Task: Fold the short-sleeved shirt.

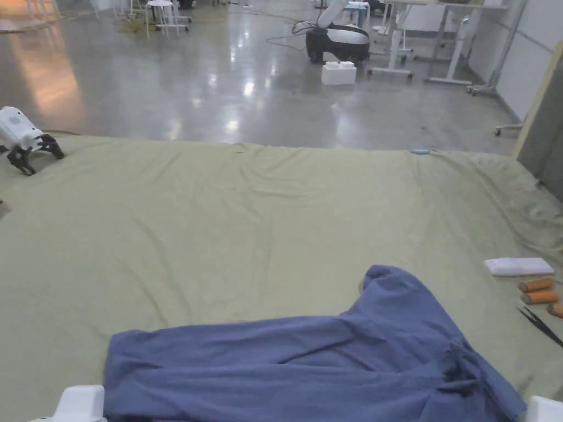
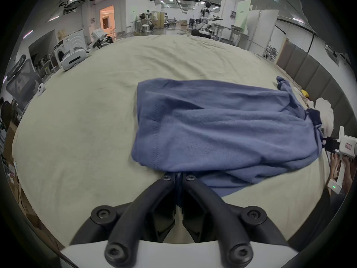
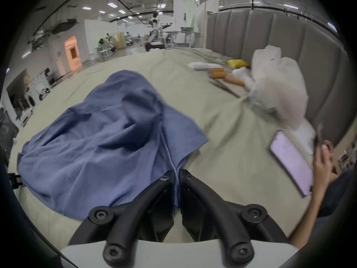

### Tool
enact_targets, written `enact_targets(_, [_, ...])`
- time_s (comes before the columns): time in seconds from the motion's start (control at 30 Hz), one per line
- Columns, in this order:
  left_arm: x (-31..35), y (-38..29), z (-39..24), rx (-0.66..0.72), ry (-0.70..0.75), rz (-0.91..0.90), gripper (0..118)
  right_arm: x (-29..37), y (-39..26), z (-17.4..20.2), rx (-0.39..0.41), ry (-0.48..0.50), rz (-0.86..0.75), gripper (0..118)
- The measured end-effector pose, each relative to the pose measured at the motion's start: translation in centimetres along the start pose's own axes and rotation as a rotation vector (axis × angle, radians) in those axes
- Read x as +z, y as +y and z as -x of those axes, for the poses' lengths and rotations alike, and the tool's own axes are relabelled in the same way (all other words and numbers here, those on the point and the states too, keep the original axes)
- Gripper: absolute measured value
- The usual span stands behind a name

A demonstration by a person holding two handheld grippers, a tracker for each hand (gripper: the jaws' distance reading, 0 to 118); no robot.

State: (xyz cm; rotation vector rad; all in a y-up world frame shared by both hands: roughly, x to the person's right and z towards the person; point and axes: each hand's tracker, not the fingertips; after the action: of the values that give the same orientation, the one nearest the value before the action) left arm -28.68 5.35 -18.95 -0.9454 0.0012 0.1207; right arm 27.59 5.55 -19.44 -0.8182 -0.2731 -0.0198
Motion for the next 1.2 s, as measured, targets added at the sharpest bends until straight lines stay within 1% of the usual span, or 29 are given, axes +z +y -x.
enact_targets(0.03, [0.9,0.2,0.5,0.024,-0.011,-0.021,0,1.2,0.0,-0.2,-0.012,-0.041,-0.021,2])
enact_targets(0.07, [2.0,0.3,0.9,0.044,-0.001,-0.040,0,2.8,0.0,-0.6,-0.042,-0.022,-0.033,2])
enact_targets(0.1, [3.1,0.2,1.3,0.029,0.003,-0.063,0,4.2,-0.3,-1.0,-0.066,0.006,-0.035,2])
enact_targets(0.2, [5.5,-0.7,2.2,0.017,-0.011,-0.062,0,7.1,-1.8,-1.2,-0.042,0.005,-0.044,2])
enact_targets(0.23, [6.3,-1.4,2.5,0.000,-0.021,-0.061,0,8.0,-2.5,-1.1,-0.007,0.002,-0.026,2])
enact_targets(0.3, [7.2,-2.8,2.7,-0.045,0.002,-0.015,0,9.6,-3.9,-1.4,-0.014,0.001,-0.026,2])
enact_targets(0.33, [7.9,-3.7,3.1,-0.047,0.003,-0.027,0,10.2,-4.7,-1.3,-0.011,0.000,-0.013,2])
enact_targets(0.5, [8.7,-6.3,4.3,-0.048,-0.021,0.043,0,11.9,-6.8,-1.2,-0.002,0.011,0.041,2])
enact_targets(0.53, [8.2,-6.5,4.3,-0.047,-0.021,0.039,4,11.7,-7.2,-1.2,0.001,0.013,0.020,2])
enact_targets(0.57, [7.8,-6.8,4.3,-0.046,-0.025,0.029,19,11.2,-7.3,-1.1,0.014,0.018,0.013,2])
enact_targets(0.6, [7.4,-7.0,4.2,-0.040,-0.014,0.020,41,10.1,-7.2,-1.2,0.022,0.014,0.037,8])
enact_targets(0.63, [7.0,-7.0,4.0,-0.043,0.033,0.048,76,9.3,-7.3,-1.5,0.021,0.035,0.063,38])
enact_targets(0.67, [6.9,-6.8,3.8,-0.054,0.070,0.061,90,8.7,-7.4,-1.7,0.029,0.042,0.101,70])
enact_targets(0.7, [7.4,-6.9,3.6,-0.075,0.091,0.038,91,8.4,-7.4,-2.0,0.022,0.038,0.088,85])
enact_targets(0.73, [8.5,-6.8,3.3,-0.077,0.087,-0.016,91,8.4,-7.2,-2.2,0.022,0.037,0.086,83])
enact_targets(0.8, [10.8,-6.0,2.6,-0.051,0.118,-0.141,91,10.1,-5.9,-2.5,-0.004,0.080,0.011,83])
enact_targets(0.93, [19.3,-3.7,-0.8,-0.095,0.084,-0.528,91,16.2,-2.8,-1.9,-0.020,0.240,-0.239,83])
enact_targets(1.0, [23.3,-3.1,-2.7,-0.092,0.048,-0.677,91,19.7,-1.7,-1.0,-0.033,0.298,-0.364,83])
enact_targets(1.07, [26.6,-2.8,-4.4,-0.097,0.025,-0.794,91,22.9,-0.9,-0.1,-0.022,0.352,-0.477,83])
enact_targets(1.13, [29.2,-2.9,-5.8,-0.111,0.020,-0.866,91,25.8,-0.3,1.1,0.018,0.371,-0.562,83])
enact_targets(1.17, [30.0,-3.0,-6.2,-0.115,0.017,-0.893,89,26.7,-0.2,1.5,0.040,0.370,-0.587,80])
enact_targets(1.2, [30.8,-3.2,-6.7,-0.123,0.017,-0.922,85,27.8,-0.1,1.9,0.063,0.380,-0.610,74])
